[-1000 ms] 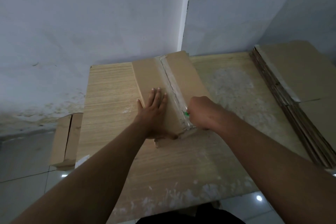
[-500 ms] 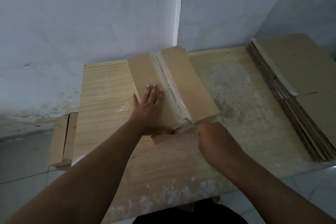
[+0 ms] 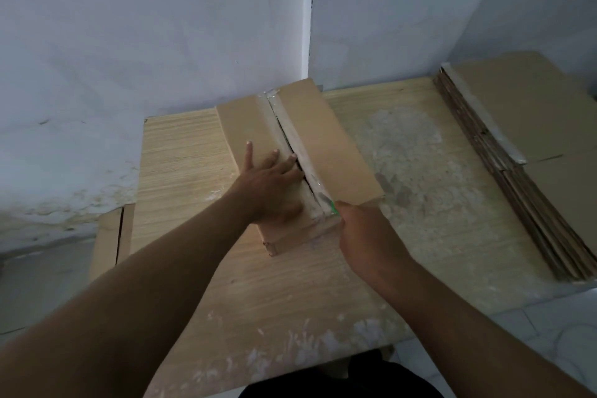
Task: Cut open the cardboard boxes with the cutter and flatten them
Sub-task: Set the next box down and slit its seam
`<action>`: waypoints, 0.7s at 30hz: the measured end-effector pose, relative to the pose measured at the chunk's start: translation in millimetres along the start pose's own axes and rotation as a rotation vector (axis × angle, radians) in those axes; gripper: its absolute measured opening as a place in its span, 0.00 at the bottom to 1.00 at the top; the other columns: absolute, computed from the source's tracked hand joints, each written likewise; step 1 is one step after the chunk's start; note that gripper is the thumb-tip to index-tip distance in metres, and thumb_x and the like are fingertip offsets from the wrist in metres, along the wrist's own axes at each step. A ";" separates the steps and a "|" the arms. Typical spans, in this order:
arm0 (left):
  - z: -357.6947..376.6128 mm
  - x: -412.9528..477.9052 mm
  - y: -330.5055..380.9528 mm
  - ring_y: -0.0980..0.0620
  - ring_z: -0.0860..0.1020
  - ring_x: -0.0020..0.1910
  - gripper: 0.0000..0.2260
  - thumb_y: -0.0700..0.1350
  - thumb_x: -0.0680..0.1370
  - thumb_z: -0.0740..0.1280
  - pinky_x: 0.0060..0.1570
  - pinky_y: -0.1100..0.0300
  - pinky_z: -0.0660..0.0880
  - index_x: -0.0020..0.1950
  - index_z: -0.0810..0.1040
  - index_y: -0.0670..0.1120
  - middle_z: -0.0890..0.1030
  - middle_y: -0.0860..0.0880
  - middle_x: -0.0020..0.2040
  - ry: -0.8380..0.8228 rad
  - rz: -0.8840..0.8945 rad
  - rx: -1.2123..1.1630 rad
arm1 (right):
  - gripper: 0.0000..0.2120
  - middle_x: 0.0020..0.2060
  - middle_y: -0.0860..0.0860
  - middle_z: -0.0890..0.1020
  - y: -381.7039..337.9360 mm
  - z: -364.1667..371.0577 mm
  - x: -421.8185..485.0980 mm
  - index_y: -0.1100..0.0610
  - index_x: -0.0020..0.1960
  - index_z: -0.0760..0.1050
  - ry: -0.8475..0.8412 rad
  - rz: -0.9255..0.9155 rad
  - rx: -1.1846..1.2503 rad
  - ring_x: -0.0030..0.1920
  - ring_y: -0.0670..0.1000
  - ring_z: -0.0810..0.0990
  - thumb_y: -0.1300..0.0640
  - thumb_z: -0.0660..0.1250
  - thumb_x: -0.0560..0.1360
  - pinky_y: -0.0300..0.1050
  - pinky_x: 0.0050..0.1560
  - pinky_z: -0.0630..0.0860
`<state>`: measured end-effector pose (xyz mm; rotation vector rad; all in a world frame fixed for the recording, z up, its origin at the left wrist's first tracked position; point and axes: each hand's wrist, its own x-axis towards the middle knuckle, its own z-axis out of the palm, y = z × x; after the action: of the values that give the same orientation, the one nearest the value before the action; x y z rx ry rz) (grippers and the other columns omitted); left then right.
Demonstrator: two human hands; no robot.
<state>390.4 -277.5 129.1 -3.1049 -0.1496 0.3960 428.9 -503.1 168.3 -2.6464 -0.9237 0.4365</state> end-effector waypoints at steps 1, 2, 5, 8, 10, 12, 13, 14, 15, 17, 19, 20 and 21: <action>-6.3 4.0 -3.0 0.45 0.52 0.83 0.36 0.74 0.77 0.54 0.70 0.20 0.39 0.82 0.58 0.60 0.54 0.53 0.85 -0.025 0.017 0.011 | 0.16 0.47 0.56 0.82 2.4 0.4 -1.3 0.54 0.64 0.75 -0.009 -0.002 -0.009 0.50 0.59 0.82 0.62 0.57 0.80 0.46 0.44 0.74; -12.2 7.1 -6.6 0.45 0.54 0.83 0.36 0.74 0.76 0.58 0.70 0.19 0.40 0.81 0.60 0.62 0.56 0.53 0.84 -0.042 0.035 0.008 | 0.17 0.47 0.56 0.82 4.5 0.3 -2.2 0.54 0.65 0.74 -0.018 0.004 -0.008 0.49 0.59 0.82 0.62 0.57 0.80 0.46 0.43 0.73; -26.2 10.8 -19.6 0.43 0.58 0.80 0.41 0.79 0.70 0.63 0.69 0.18 0.44 0.80 0.59 0.65 0.59 0.50 0.82 -0.118 0.091 0.037 | 0.20 0.49 0.57 0.82 6.0 0.1 -1.1 0.52 0.69 0.73 -0.045 0.048 0.030 0.48 0.57 0.82 0.63 0.57 0.80 0.43 0.40 0.69; -37.5 14.2 -22.8 0.41 0.58 0.78 0.49 0.83 0.62 0.64 0.69 0.18 0.48 0.80 0.55 0.68 0.56 0.46 0.81 -0.180 0.112 0.119 | 0.19 0.51 0.56 0.83 6.3 -1.2 2.2 0.50 0.68 0.74 -0.055 0.051 0.053 0.50 0.57 0.83 0.61 0.56 0.80 0.42 0.42 0.70; -42.8 20.0 -19.5 0.40 0.58 0.79 0.53 0.84 0.59 0.65 0.69 0.18 0.49 0.80 0.56 0.66 0.55 0.46 0.81 -0.169 0.154 0.174 | 0.16 0.47 0.55 0.82 7.4 -4.1 3.7 0.51 0.63 0.76 -0.063 0.038 0.039 0.49 0.56 0.83 0.61 0.56 0.80 0.42 0.41 0.70; -46.9 25.7 -16.1 0.40 0.58 0.79 0.56 0.85 0.57 0.64 0.70 0.20 0.48 0.80 0.57 0.64 0.55 0.45 0.82 -0.139 0.205 0.222 | 0.15 0.46 0.54 0.82 8.5 -6.8 4.6 0.51 0.62 0.76 -0.070 0.035 0.020 0.47 0.55 0.83 0.62 0.57 0.80 0.42 0.40 0.70; -48.3 27.7 -14.6 0.40 0.58 0.79 0.57 0.85 0.56 0.64 0.71 0.20 0.47 0.80 0.56 0.62 0.55 0.45 0.82 -0.128 0.224 0.240 | 0.16 0.47 0.54 0.83 8.7 -7.8 4.3 0.51 0.64 0.76 -0.070 0.036 0.009 0.48 0.55 0.82 0.61 0.57 0.80 0.42 0.41 0.72; -48.8 29.4 -13.1 0.40 0.58 0.79 0.57 0.85 0.56 0.64 0.71 0.21 0.45 0.80 0.56 0.61 0.57 0.46 0.81 -0.126 0.237 0.251 | 0.17 0.49 0.54 0.83 9.3 -7.8 3.6 0.51 0.67 0.75 -0.068 0.035 0.002 0.49 0.55 0.82 0.61 0.57 0.81 0.43 0.42 0.74; -49.2 30.8 -11.5 0.41 0.59 0.79 0.58 0.85 0.55 0.64 0.72 0.22 0.43 0.80 0.57 0.60 0.59 0.46 0.80 -0.130 0.245 0.255 | 0.19 0.50 0.54 0.83 9.3 -8.0 2.5 0.50 0.69 0.74 -0.071 0.035 -0.003 0.50 0.55 0.82 0.60 0.57 0.81 0.44 0.45 0.76; -49.7 32.4 -9.4 0.42 0.61 0.78 0.59 0.85 0.55 0.64 0.71 0.22 0.41 0.80 0.58 0.58 0.62 0.47 0.78 -0.143 0.252 0.254 | 0.20 0.53 0.54 0.82 7.0 -9.4 0.6 0.48 0.72 0.72 -0.087 0.041 0.014 0.53 0.56 0.82 0.60 0.56 0.81 0.46 0.50 0.77; -51.9 32.6 -9.7 0.42 0.62 0.77 0.60 0.85 0.54 0.66 0.72 0.22 0.40 0.80 0.59 0.56 0.62 0.47 0.77 -0.159 0.254 0.239 | 0.21 0.55 0.56 0.83 2.8 -14.2 -0.1 0.48 0.72 0.72 -0.089 0.027 0.063 0.55 0.57 0.82 0.60 0.56 0.81 0.48 0.53 0.79; -53.6 32.5 -10.4 0.43 0.62 0.76 0.60 0.84 0.54 0.66 0.72 0.23 0.40 0.80 0.59 0.56 0.62 0.47 0.76 -0.163 0.255 0.227 | 0.21 0.56 0.56 0.83 1.3 -17.4 0.3 0.49 0.72 0.72 -0.075 0.004 0.096 0.56 0.57 0.82 0.60 0.57 0.81 0.49 0.55 0.79; -55.1 32.1 -11.1 0.43 0.62 0.76 0.60 0.84 0.54 0.67 0.72 0.23 0.41 0.80 0.60 0.55 0.62 0.48 0.76 -0.164 0.257 0.215 | 0.20 0.58 0.56 0.83 0.2 -20.8 0.6 0.50 0.72 0.73 -0.060 -0.022 0.129 0.56 0.56 0.82 0.60 0.57 0.82 0.51 0.57 0.79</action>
<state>434.1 -263.1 174.7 -2.8820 0.2756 0.6259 437.3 -506.7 187.0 -2.5172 -0.9096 0.5542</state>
